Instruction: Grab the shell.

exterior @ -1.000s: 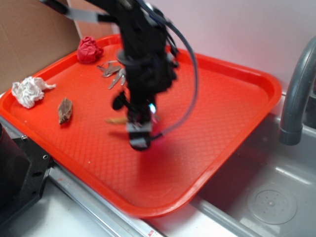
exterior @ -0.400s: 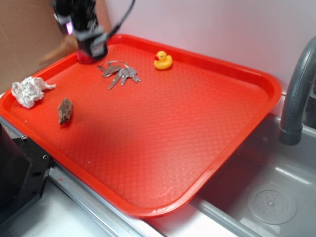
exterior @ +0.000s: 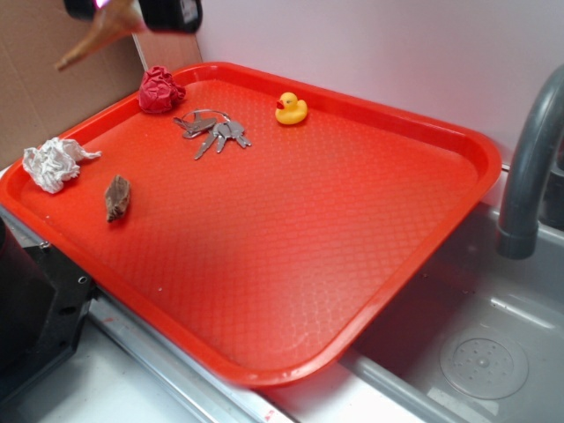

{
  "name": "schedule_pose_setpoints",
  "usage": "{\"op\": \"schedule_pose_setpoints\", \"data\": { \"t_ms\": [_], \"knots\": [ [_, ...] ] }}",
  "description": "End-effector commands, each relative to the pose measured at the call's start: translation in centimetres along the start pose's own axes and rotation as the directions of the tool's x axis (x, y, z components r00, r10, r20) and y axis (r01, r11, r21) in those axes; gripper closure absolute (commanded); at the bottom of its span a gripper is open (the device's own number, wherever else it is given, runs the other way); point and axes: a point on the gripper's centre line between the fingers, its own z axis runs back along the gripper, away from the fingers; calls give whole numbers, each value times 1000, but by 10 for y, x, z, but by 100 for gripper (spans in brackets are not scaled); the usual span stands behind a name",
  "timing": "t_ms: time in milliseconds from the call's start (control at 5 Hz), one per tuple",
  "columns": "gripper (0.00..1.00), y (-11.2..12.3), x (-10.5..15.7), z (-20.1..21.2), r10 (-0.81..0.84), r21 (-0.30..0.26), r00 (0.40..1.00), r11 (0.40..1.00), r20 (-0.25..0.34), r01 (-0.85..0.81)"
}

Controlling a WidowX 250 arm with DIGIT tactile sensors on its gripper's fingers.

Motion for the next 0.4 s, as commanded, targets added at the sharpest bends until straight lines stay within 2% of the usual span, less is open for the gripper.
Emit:
{"op": "schedule_pose_setpoints", "data": {
  "t_ms": [0,200],
  "knots": [
    [100,0,-17,23,58,-6,994,998,88,-58],
    [100,0,-17,24,51,4,994,999,96,-52]
  ]
}}
